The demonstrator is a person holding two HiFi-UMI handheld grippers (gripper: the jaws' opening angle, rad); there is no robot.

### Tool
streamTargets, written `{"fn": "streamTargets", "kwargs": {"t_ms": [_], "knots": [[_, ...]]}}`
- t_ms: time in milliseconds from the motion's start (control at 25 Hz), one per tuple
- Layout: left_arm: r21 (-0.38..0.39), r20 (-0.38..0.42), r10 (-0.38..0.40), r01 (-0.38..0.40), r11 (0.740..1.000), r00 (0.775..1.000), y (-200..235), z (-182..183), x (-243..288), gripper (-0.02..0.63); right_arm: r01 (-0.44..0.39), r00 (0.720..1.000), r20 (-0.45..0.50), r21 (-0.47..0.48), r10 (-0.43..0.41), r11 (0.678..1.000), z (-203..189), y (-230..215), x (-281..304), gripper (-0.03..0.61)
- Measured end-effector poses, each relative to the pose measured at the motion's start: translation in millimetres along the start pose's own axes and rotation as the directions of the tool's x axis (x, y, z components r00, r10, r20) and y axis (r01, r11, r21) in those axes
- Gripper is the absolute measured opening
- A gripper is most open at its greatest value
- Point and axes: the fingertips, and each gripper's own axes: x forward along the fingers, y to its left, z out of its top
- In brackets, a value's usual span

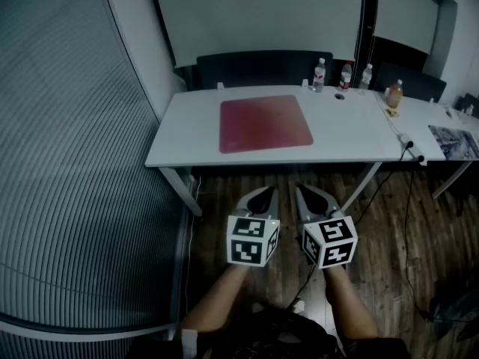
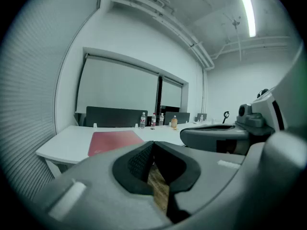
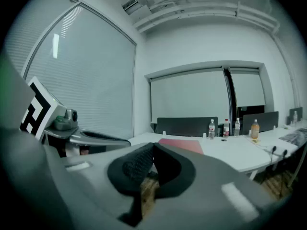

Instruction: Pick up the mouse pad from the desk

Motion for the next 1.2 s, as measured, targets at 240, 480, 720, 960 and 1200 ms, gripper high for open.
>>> {"fn": "streamTargets", "kwargs": {"t_ms": [240, 480, 720, 960, 1200], "knots": [[0.008, 0.001, -0.009, 0.009, 1.0, 1.0, 19.6, 2.0, -4.8, 0.006, 0.02, 1.0, 0.004, -0.007, -0.02, 1.0, 1.4, 17.9, 8.9, 0.002], [0.001, -0.003, -0.023, 0.023, 1.0, 1.0, 28.6, 0.1, -2.8, 0.006, 0.035, 0.999, -0.002, -0.002, -0.035, 0.999, 0.4, 19.0, 16.5, 0.002], [-0.003, -0.002, -0.022, 0.022, 1.0, 1.0, 36.7, -3.8, 5.3, 0.006, 0.03, 1.0, -0.004, -0.007, -0.03, 1.0, -4.3, 19.0, 28.6, 0.001], [-0.002, -0.01, -0.012, 0.012, 1.0, 1.0, 51.0, 1.0, 28.4, 0.006, 0.026, 1.0, -0.006, 0.003, -0.026, 1.0, -4.9, 3.2, 51.5, 0.002], [-0.003, -0.028, 0.001, -0.002, 1.0, 1.0, 65.9, 2.1, 67.4, 0.006, 0.016, 1.0, -0.016, 0.022, -0.016, 1.0, -11.3, -23.8, 85.0, 0.002]]}}
